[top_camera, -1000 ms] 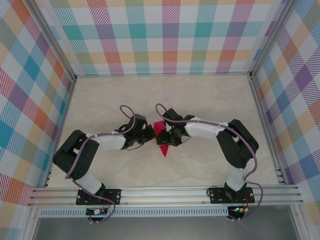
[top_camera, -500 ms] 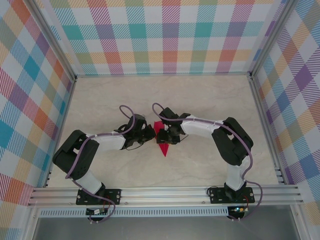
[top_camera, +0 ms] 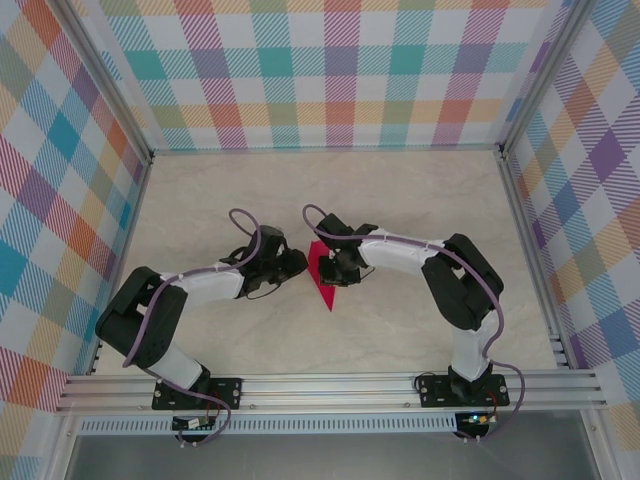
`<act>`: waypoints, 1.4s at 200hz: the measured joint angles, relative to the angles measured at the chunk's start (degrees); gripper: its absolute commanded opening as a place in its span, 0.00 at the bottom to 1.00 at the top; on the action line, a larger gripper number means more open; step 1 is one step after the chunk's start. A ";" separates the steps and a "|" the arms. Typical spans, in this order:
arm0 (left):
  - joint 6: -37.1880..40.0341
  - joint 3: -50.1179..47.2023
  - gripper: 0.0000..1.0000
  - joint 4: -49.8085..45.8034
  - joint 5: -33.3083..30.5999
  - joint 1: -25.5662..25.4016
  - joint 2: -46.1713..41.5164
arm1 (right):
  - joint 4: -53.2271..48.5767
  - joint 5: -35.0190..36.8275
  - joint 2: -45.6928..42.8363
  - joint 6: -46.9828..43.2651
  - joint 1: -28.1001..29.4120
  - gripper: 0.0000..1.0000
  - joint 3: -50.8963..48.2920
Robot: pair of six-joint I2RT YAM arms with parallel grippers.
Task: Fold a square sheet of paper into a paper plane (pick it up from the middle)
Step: Move a paper plane to the center of the table.
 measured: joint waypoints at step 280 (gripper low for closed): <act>-2.05 0.02 1.00 -26.73 -21.90 2.45 -10.80 | -8.87 9.92 6.75 1.53 2.10 0.11 8.52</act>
